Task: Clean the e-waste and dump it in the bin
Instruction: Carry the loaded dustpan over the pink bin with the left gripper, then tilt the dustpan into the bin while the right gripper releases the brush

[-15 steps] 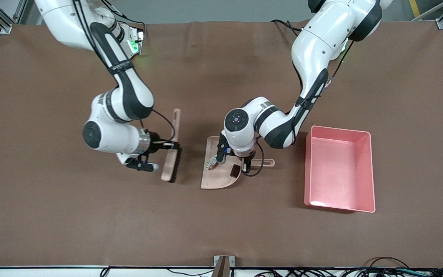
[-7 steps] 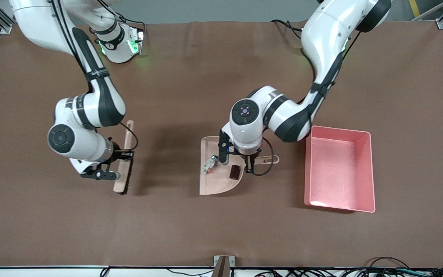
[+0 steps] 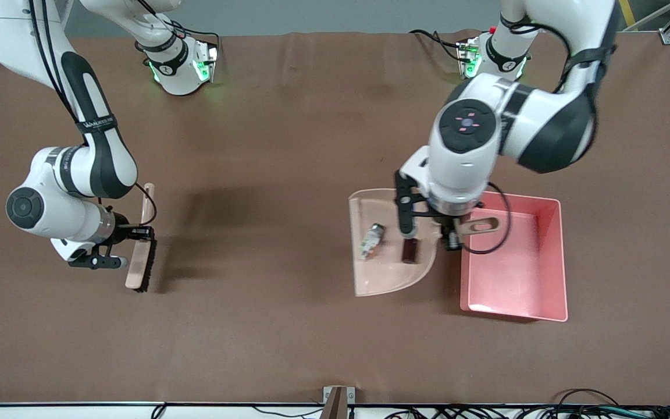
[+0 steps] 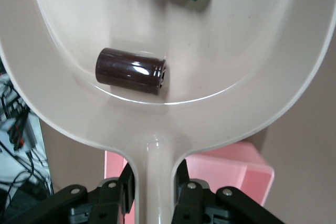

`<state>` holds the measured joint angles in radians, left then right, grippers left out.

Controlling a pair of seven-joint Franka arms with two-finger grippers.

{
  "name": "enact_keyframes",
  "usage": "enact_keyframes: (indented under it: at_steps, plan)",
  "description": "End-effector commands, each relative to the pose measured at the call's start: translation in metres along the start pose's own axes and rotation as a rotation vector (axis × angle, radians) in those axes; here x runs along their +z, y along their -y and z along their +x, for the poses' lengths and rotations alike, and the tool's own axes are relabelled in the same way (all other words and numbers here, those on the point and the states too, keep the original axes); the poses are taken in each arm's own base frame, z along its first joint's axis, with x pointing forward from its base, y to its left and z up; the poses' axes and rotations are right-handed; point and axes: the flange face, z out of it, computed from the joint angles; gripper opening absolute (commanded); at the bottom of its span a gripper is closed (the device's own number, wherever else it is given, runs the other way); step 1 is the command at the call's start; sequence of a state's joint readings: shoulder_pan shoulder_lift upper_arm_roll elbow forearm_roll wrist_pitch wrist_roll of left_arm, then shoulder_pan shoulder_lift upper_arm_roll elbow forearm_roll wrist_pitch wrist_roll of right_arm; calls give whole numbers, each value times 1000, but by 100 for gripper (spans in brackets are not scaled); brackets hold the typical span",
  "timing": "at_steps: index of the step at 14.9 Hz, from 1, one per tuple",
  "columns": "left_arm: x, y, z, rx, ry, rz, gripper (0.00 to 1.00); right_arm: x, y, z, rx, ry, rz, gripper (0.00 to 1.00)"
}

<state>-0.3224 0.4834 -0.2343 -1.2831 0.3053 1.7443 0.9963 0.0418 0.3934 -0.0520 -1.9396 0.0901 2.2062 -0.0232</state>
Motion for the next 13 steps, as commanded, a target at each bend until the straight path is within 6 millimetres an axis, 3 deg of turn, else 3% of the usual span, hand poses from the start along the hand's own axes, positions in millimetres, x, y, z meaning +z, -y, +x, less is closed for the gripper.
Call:
enact_keyframes:
  at_steps: [1,3,7,10,13]
  plan:
    - [5,-2,-59,46,7,-36,0,-1,-20,-25,-17,-9,-5,2]
    - [18,-5,-89,82,13,-37,0,13,-30,-31,-9,-25,-7,2]
    - [51,-31,-172,143,18,31,0,32,-42,-40,-1,-42,-9,2]
    - [70,-39,-243,190,33,43,0,37,-43,-42,1,-52,-10,2]
    - [76,-37,-284,238,55,37,0,39,-49,-42,11,-55,-10,7]
